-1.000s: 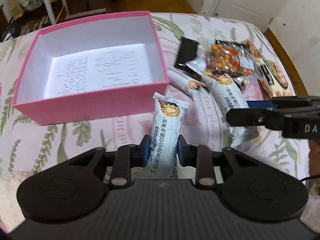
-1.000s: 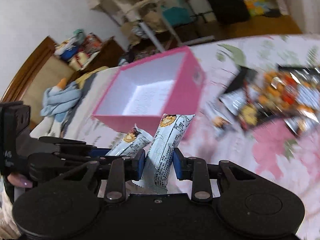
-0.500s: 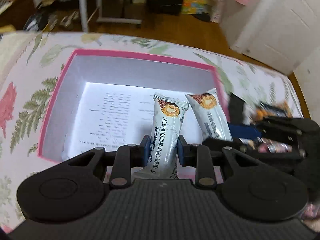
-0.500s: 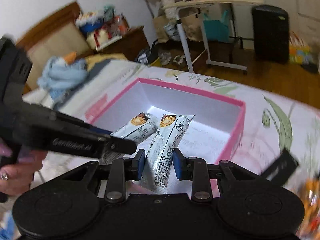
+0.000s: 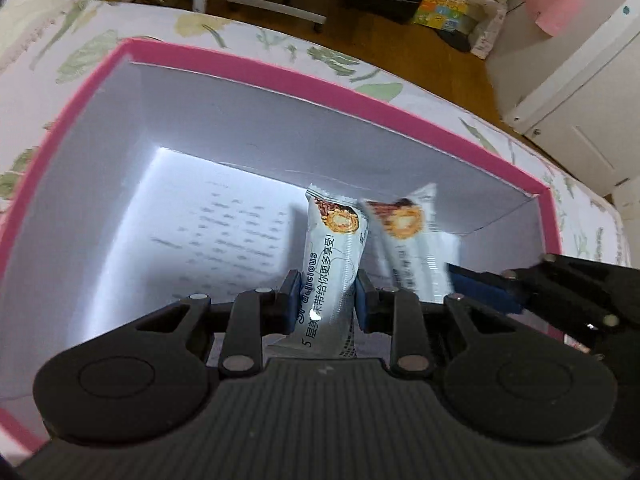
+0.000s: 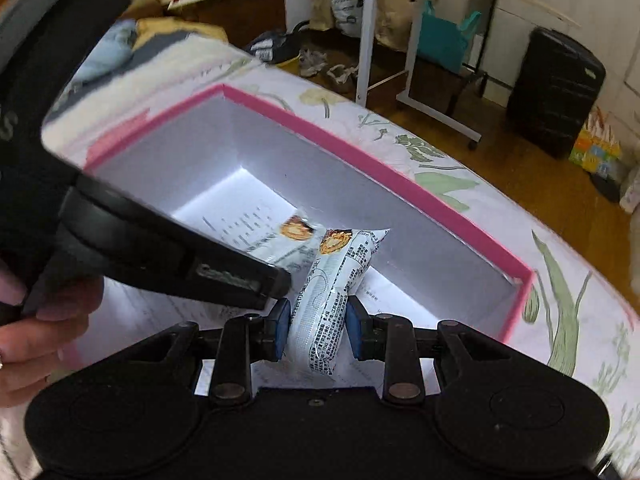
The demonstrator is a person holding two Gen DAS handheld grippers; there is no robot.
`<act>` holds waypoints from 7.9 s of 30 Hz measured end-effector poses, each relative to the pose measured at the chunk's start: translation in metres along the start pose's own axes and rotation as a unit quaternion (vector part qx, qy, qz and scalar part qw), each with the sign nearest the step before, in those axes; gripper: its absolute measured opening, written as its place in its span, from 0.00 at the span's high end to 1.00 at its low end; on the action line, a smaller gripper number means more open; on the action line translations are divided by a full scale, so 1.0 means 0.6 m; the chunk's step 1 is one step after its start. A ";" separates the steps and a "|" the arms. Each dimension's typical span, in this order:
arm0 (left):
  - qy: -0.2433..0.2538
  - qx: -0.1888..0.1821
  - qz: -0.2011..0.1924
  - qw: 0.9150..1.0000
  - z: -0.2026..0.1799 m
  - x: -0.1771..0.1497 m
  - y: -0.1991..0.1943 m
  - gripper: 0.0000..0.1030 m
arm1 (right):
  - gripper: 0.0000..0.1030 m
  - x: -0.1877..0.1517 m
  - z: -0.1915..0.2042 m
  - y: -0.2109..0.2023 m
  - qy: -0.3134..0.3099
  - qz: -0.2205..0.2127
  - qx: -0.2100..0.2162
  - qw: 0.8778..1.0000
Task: Organize snacks
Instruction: 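Carry the white cake bars into the pink box and open the right gripper, then reach the right gripper to the clear peanut bag and grasp it, then lift the peanut bag, carry it into the pink box, open the right gripper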
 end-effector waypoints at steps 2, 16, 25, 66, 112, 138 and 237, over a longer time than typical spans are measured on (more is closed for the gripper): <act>-0.005 -0.003 0.002 1.000 -0.002 0.002 0.009 0.73 | 0.66 0.001 -0.001 0.007 -0.014 0.002 -0.014 1.000; 0.072 -0.003 -0.027 0.997 -0.017 -0.030 -0.083 0.58 | 0.53 -0.045 -0.017 -0.146 0.046 -0.074 0.034 0.996; 0.148 -0.007 -0.030 0.989 -0.062 -0.081 -0.195 0.56 | 0.51 -0.135 -0.064 -0.276 0.117 -0.094 0.042 0.988; 0.211 -0.087 0.002 0.974 -0.424 -0.121 0.079 0.58 | 0.12 -0.499 -0.295 -0.222 0.480 -0.235 -0.068 0.843; 0.330 -0.073 -0.016 0.941 -0.512 -0.199 0.009 0.94 | 0.75 -0.399 -0.311 -0.232 0.306 -0.063 -0.094 0.945; 0.352 -0.143 0.096 0.920 -0.561 -0.113 0.130 0.46 | 0.40 -0.492 -0.279 -0.303 0.423 -0.158 -0.163 0.877; 0.083 -0.020 0.093 0.992 0.074 0.020 -0.153 0.41 | 0.53 0.034 0.059 0.000 0.186 0.013 0.214 0.959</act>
Point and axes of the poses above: each gripper's, at about its wrist camera, not at the fingertips, and y roughly the way its jaws point, z to its left, x to its top, the point moved 6 cm from there along y, roughly the way its jaws point
